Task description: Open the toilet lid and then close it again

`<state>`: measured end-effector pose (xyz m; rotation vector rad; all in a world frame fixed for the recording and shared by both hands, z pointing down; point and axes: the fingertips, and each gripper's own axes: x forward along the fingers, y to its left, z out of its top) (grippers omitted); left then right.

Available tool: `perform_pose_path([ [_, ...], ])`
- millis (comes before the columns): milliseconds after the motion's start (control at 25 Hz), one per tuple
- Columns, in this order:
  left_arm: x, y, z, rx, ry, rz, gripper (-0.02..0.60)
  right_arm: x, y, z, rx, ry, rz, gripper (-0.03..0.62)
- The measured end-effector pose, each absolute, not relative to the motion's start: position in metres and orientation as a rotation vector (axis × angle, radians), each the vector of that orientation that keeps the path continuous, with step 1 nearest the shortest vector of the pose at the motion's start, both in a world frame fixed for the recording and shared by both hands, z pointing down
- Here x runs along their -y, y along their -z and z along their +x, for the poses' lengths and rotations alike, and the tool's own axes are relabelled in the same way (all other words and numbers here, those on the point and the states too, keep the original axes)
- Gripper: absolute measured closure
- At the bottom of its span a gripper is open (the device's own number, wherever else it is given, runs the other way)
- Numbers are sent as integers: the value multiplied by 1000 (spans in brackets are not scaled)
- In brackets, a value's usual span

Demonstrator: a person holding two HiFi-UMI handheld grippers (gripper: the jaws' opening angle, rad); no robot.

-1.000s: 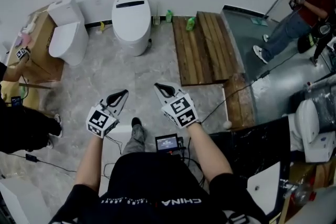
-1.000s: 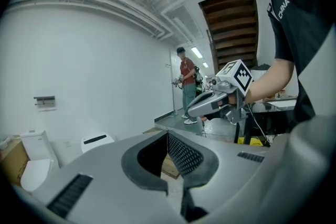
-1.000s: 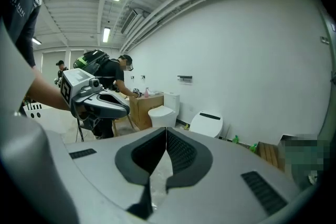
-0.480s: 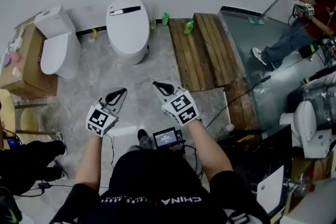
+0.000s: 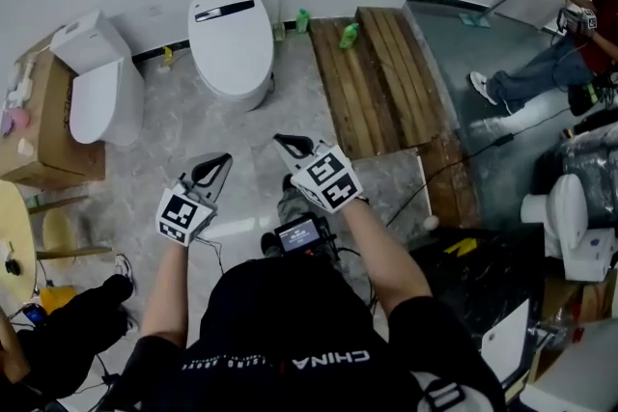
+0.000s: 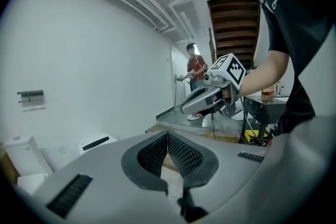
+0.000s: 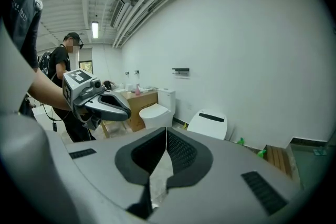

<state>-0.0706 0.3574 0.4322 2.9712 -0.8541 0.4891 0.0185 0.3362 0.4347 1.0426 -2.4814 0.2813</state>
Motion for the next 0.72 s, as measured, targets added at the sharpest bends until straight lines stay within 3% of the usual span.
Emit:
perform_pose_path([
  [720,-101,-436,-36,1109,-519,2864,571,-67,-455,34,2628,-383,820,579],
])
